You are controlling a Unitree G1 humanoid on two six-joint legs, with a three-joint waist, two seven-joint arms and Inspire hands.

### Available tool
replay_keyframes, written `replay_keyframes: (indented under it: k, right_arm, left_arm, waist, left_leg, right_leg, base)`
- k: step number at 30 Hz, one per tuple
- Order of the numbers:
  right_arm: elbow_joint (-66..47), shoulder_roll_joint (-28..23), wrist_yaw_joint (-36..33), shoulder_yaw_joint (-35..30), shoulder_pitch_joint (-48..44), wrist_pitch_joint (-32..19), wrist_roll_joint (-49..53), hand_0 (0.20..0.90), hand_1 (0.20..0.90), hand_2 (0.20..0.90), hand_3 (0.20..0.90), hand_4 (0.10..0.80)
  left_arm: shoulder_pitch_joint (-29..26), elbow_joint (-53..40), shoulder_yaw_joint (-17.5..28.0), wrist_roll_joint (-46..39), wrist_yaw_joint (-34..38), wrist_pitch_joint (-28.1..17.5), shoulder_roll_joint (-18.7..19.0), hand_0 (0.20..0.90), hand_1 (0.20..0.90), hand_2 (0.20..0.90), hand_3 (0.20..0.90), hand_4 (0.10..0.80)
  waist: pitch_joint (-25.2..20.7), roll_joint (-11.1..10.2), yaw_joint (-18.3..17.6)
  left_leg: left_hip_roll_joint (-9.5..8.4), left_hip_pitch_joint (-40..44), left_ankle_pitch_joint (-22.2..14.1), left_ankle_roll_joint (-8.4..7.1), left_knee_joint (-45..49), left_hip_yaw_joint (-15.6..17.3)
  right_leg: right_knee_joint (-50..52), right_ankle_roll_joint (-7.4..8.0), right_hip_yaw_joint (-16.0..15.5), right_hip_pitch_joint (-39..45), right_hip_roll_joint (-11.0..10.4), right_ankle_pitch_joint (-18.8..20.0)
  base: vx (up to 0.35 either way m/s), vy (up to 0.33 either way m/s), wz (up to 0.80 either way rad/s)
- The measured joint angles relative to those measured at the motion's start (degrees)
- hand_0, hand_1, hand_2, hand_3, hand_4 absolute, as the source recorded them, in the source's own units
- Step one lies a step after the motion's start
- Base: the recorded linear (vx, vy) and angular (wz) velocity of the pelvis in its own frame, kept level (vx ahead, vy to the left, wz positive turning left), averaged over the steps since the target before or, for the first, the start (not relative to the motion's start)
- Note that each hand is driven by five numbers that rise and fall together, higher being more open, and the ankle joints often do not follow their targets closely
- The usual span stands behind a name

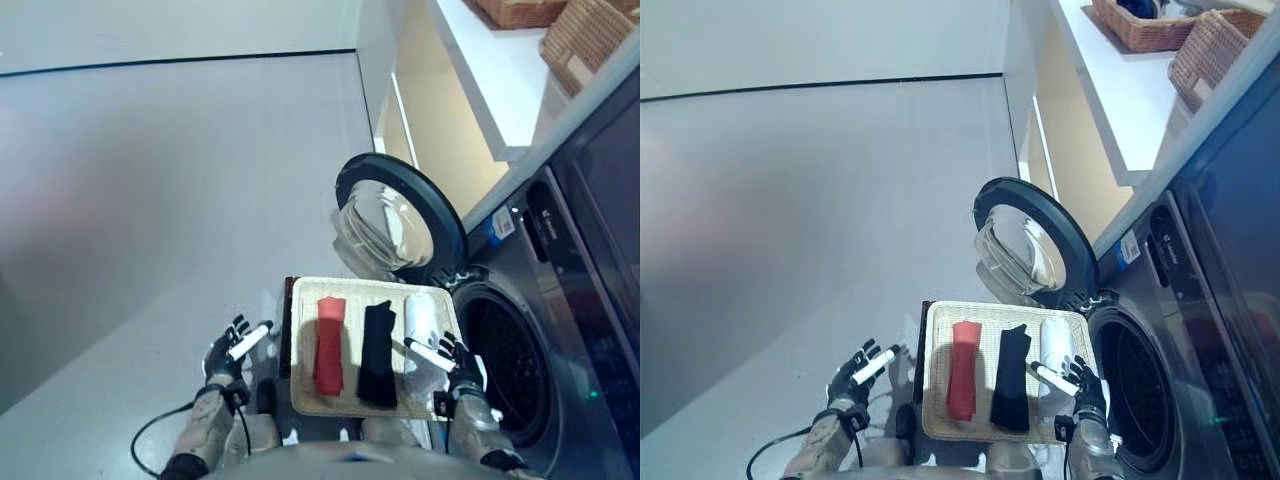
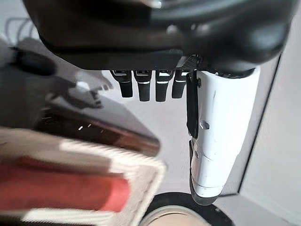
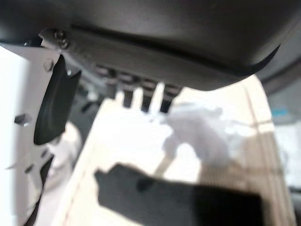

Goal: Pick up the clothes and place them into the washing machine

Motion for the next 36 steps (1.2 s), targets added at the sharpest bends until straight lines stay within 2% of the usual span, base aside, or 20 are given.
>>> replay_keyframes:
  k: [3, 7, 16, 17, 19, 22, 24, 25, 26, 27, 28, 29, 30, 31, 32, 33, 35, 36]
  right_arm:
    - [0.1, 0.14, 0.04, 0.06, -0.91, 0.03, 0.04, 0.9, 0.9, 0.9, 0.9, 0.8]
    - [0.05, 0.25, -0.09, 0.2, -2.14, 0.03, 0.04, 0.9, 0.9, 0.9, 0.9, 0.8]
    - [0.38, 0.56, -0.03, 1.23, -2.54, 0.15, -0.01, 0.9, 0.9, 0.9, 0.9, 0.8]
    - [0.38, 0.57, -0.03, 1.21, -2.52, 0.21, -0.01, 0.9, 0.9, 0.9, 0.9, 0.8]
    - [0.36, 0.52, -0.04, 1.11, -2.68, 0.36, -0.02, 0.9, 0.9, 0.9, 0.9, 0.8]
    - [0.33, 0.54, -0.08, 1.08, -3.82, 0.58, -0.01, 0.9, 0.9, 0.9, 0.9, 0.8]
    - [0.41, 0.59, -0.21, 1.12, -3.38, 1.22, -0.02, 0.9, 0.9, 0.9, 0.9, 0.8]
    - [0.41, 0.7, -0.2, 1.22, -3.36, 1.23, -0.03, 0.9, 0.9, 0.9, 0.9, 0.8]
    - [0.38, 0.73, -0.18, 1.26, -3.53, 1.22, -0.05, 0.9, 0.9, 0.9, 0.9, 0.8]
    - [0.29, 0.69, -0.21, 1.26, -4.0, 1.2, -0.06, 0.9, 0.9, 0.9, 0.9, 0.8]
    - [-0.06, 0.77, -0.23, 1.26, -4.15, 1.2, -0.07, 0.9, 0.9, 0.9, 0.9, 0.8]
    - [-0.22, 1.06, -0.22, 1.27, -4.16, 1.24, -0.08, 0.9, 0.9, 0.9, 0.9, 0.8]
    - [-0.36, 1.44, -0.18, 1.68, -4.08, 1.42, -0.13, 0.9, 0.9, 0.9, 0.9, 0.8]
    - [-0.56, 2.02, -0.15, 1.7, -3.69, 1.72, -0.21, 0.9, 0.9, 0.9, 0.9, 0.8]
    - [-0.89, 2.75, -0.13, 1.72, -3.45, 2.15, -0.45, 0.9, 0.9, 0.9, 0.9, 0.8]
    - [-1.1, 3.04, -0.04, 1.71, -3.97, 2.52, -0.83, 0.9, 0.9, 0.9, 0.9, 0.8]
    - [-1.98, 2.76, -0.04, 1.58, -4.84, 2.39, -1.34, 0.9, 0.9, 0.9, 0.9, 0.8]
    - [-2.16, 2.57, -0.23, 1.49, -5.32, 2.35, -1.31, 0.9, 0.9, 0.9, 0.9, 0.8]
  left_arm:
    - [-1.24, 0.03, -0.08, 0.0, 0.06, -0.18, 0.24, 0.9, 0.9, 0.9, 0.9, 0.8]
    - [-0.51, -0.03, -0.39, 0.01, 0.35, -0.44, 0.17, 0.9, 0.9, 0.9, 0.9, 0.8]
    - [0.67, -0.04, -0.64, 0.03, 1.15, -0.56, 0.28, 0.9, 0.9, 0.9, 0.9, 0.8]
    - [0.82, -0.01, -0.64, 0.02, 1.15, -0.56, 0.3, 0.9, 0.9, 0.9, 0.9, 0.8]
    - [0.91, -0.01, -0.66, 0.03, 1.13, -0.57, 0.3, 0.9, 0.9, 0.9, 0.9, 0.8]
    - [0.6, 0.02, -0.64, 0.02, 1.11, -0.54, 0.54, 0.9, 0.9, 0.9, 0.9, 0.8]
    - [0.74, 0.04, -0.66, 0.01, 1.12, -0.53, 0.6, 0.9, 0.9, 0.9, 0.9, 0.8]
    - [0.8, 0.02, -0.64, -0.03, 1.11, -0.56, 0.9, 0.9, 0.9, 0.9, 0.9, 0.8]
    - [0.83, 0.05, -0.62, -0.05, 1.13, -0.58, 1.18, 0.9, 0.9, 0.9, 0.9, 0.8]
    - [0.74, 0.09, -0.64, -0.15, 1.16, -0.64, 1.6, 0.9, 0.9, 0.9, 0.9, 0.8]
    - [0.65, 0.08, -0.53, -0.15, 1.16, -0.7, 2.04, 0.9, 0.9, 0.9, 0.9, 0.8]
    - [0.41, 0.04, -0.51, -0.19, 1.2, -0.78, 2.55, 0.9, 0.9, 0.9, 0.9, 0.8]
    - [0.39, 0.03, -0.16, -0.31, 1.3, -0.89, 3.36, 0.9, 0.9, 0.9, 0.9, 0.8]
    - [0.56, 0.02, -0.13, -0.58, 1.33, -0.89, 4.42, 0.9, 0.9, 0.9, 0.9, 0.8]
    - [0.67, 0.04, -0.02, -0.86, 1.34, -0.95, 5.67, 0.9, 0.9, 0.9, 0.9, 0.8]
    - [1.14, 0.08, 0.54, -1.05, 1.41, -0.94, 6.12, 0.9, 0.9, 0.9, 0.9, 0.8]
    - [2.03, 0.02, 1.32, -1.16, 1.37, -0.94, 5.84, 0.9, 0.9, 0.9, 0.9, 0.8]
    - [2.01, -0.02, 1.43, -1.16, 1.17, -0.92, 5.75, 0.9, 0.9, 0.9, 0.9, 0.8]
  waist:
    - [-0.26, 0.32, 0.03]
    - [-3.48, 0.25, 0.75]
    - [-7.93, -1.97, 1.53]
    - [-8.11, -2.11, 1.47]
    - [-8.87, -1.98, 1.59]
    - [-8.89, -1.75, 1.42]
    - [-8.74, -1.56, 1.38]
    - [-8.53, -1.39, 1.47]
    - [-8.11, -0.88, 1.44]
    - [-7.53, -0.75, 1.42]
    - [-7.26, -0.43, 1.38]
    - [-6.16, -0.57, 1.12]
    - [-4.64, -1.19, 1.28]
    - [-3.95, -2.16, 1.2]
    - [-3.38, -3.73, 1.52]
    - [-3.01, -4.32, 2.3]
    - [-2.99, -4.49, 2.27]
    - [-2.87, -5.15, 1.64]
  left_leg:
    - [-1.6, -0.28, -1.39, 1.16, 0.91, 0.99]
    - [-2.79, -2.14, -2.81, 2.14, 2.14, 2.84]
    - [-5.77, -4.25, -4.12, 4.34, 2.77, 5.38]
    - [-6.41, -4.25, -4.22, 4.51, 2.77, 5.56]
    - [-6.6, -5.21, -4.35, 5.14, 2.77, 6.42]
    - [-6.36, -6.49, -3.77, 6.22, 2.84, 7.47]
    - [-6.34, -6.05, -3.82, 7.11, 2.85, 8.06]
    - [-6.24, -5.95, -3.66, 7.41, 2.74, 8.45]
    - [-6.17, -6.08, -3.5, 7.64, 2.75, 8.78]
    - [-6.2, -6.52, -3.44, 7.63, 3.42, 8.89]
    - [-6.28, -8.47, -4.32, 8.26, 4.73, 8.33]
    - [-6.32, -8.48, -3.82, 7.78, 5.11, 7.62]
    - [-6.33, -8.46, -3.39, 6.96, 5.94, 7.29]
    - [-6.41, -8.26, -3.13, 6.31, 6.01, 6.85]
    - [-6.63, -8.22, -2.68, 5.11, 6.21, 6.47]
    - [-5.88, -8.33, -2.32, 4.07, 6.05, 6.87]
    - [-4.51, -9.78, -1.78, 2.4, 6.35, 6.89]
    - [-4.29, -10.92, -1.46, 1.83, 7.09, 6.41]
  right_leg:
    - [-0.83, 1.46, 0.27, 0.38, -1.98, -0.2]
    - [-1.9, 2.21, 1.6, -1.07, -3.57, -0.02]
    - [-1.53, 4.21, 2.13, -4.28, -6.26, 0.96]
    - [-1.35, 4.39, 1.67, -4.48, -6.53, 1.12]
    - [0.85, 4.56, 0.64, -6.97, -6.42, 1.39]
    - [5.16, 4.16, -3.35, -11.06, -6.49, 1.72]
    - [6.52, 2.91, -7.04, -11.3, -7.33, 2.45]
    - [7.64, 1.76, -7.86, -11.81, -7.87, 1.86]
    - [10.37, 1.19, -8.03, -12.83, -9.22, 0.86]
    - [11.86, 2.93, -8.18, -14.02, -12.45, 1.47]
    - [11.9, 4.47, -9.43, -14.1, -15.35, 2.37]
    - [11.19, 5.12, -9.62, -13.82, -17.52, 2.87]
    - [8.96, 6.68, -9.69, -11.32, -19.58, 4.23]
    - [8.22, 6.87, -9.59, -9.5, -20.06, 6.62]
    - [8.1, 7.72, -10.05, -8.26, -19.72, 9.75]
    - [6.92, 9.13, -11.69, -8.09, -19.39, 8.62]
    - [3.63, 9.03, -13.02, -7.65, -17.96, 7.54]
    - [2.47, 8.95, -13.83, -7.21, -17.86, 5.64]
  base:
    - [0.173, 0.123, -0.04]
    - [0.103, 0.09, -0.14]
    - [0.058, 0.063, -0.11]
    - [0.02, 0.071, -0.1]
    - [-0.037, 0.065, -0.26]
    - [-0.019, 0.025, -0.23]
    - [-0.006, -0.073, -0.1]
    - [-0.031, -0.22, -0.08]
    - [-0.023, -0.19, -0.12]
    - [-0.006, -0.211, -0.01]
    - [0.035, -0.143, 0.06]
    - [0.059, -0.222, 0.19]
    - [0.046, -0.148, 0.28]
    - [0.058, -0.149, 0.32]
    - [0.033, -0.068, 0.09]
    - [0.034, -0.106, -0.19]
    - [-0.014, -0.074, -0.2]
    - [-0.025, -0.03, 0.15]
